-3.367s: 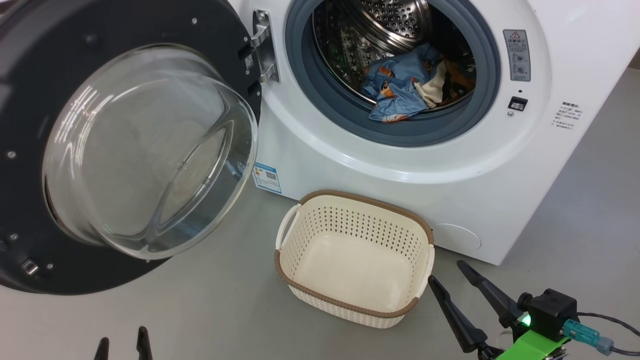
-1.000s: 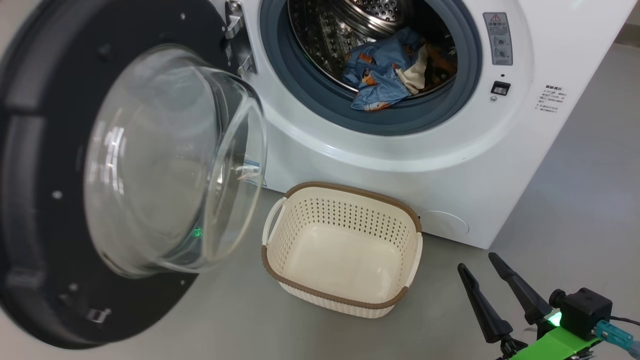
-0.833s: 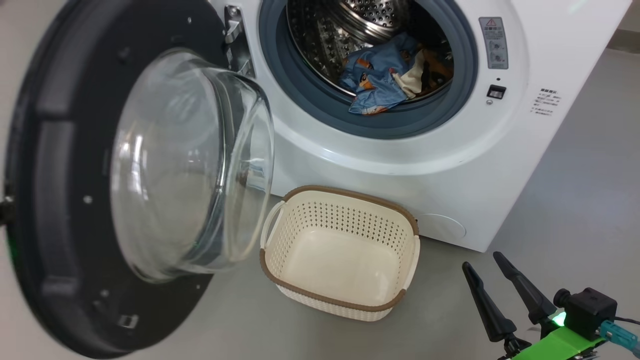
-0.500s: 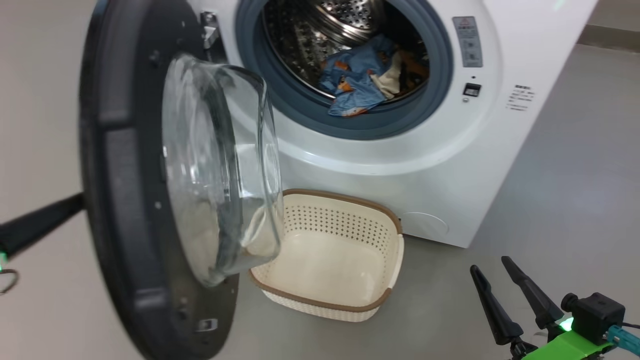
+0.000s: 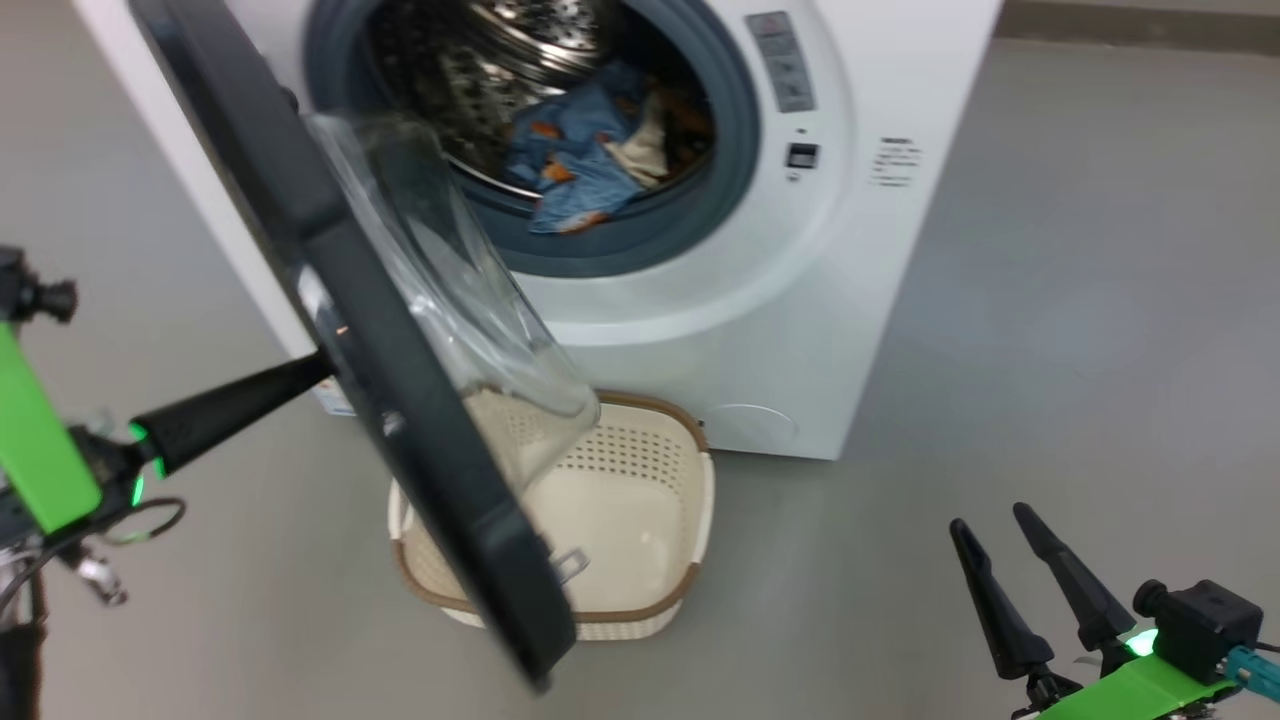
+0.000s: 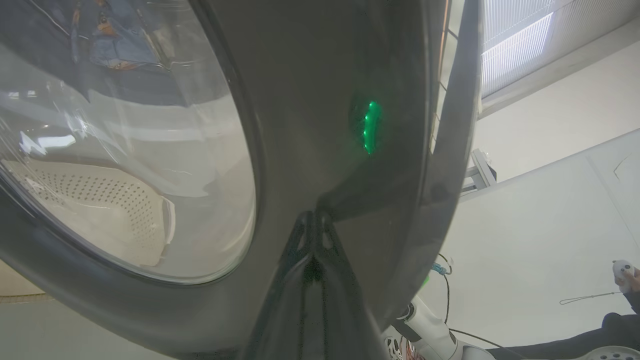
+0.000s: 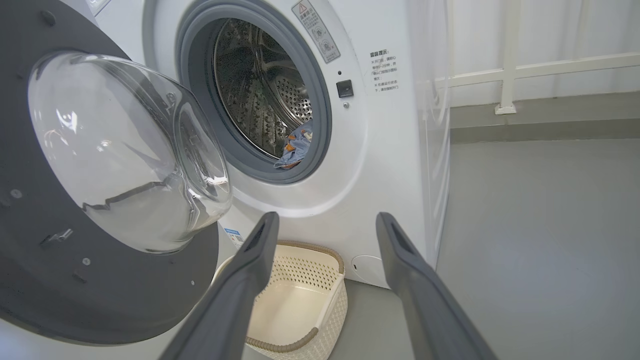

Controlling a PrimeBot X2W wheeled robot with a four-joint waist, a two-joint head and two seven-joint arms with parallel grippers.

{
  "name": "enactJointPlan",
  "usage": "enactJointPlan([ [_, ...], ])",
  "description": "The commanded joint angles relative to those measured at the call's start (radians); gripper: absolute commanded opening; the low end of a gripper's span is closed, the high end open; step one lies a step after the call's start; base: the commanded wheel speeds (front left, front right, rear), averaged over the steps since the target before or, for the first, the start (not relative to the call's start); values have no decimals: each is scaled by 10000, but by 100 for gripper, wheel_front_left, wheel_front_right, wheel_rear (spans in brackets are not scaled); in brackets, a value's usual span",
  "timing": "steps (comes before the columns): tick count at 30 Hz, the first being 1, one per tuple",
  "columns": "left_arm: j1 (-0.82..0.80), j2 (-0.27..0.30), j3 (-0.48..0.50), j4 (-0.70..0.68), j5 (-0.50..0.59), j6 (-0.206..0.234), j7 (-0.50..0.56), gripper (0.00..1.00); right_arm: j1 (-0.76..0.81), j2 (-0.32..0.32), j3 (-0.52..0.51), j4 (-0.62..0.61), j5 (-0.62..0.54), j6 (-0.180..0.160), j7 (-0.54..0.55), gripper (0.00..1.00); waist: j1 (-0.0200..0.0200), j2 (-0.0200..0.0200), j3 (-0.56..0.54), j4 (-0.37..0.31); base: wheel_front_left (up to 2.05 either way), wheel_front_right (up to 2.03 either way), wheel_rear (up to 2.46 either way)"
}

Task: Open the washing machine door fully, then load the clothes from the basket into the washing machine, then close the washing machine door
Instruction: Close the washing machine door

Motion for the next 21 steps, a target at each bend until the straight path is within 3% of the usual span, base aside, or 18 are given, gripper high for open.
enactJointPlan([
  [1, -726, 133, 181, -203, 143, -101, -226, 0, -143, -125, 48, -261, -100, 27, -49, 100, 0, 0, 272, -638, 0, 0, 0],
  [13, -2086, -449, -714, 436, 1050, -111, -2417, 0, -215, 20, -300, -308, -94, 27, -49, 100, 0, 0, 745, -1746, 0, 0, 0],
  [21, -2444, -278, -1236, 1036, 1225, -112, -3310, 0, -295, 96, -375, -274, -94, 27, -49, 100, 0, 0, 798, -2004, 0, 0, 0],
])
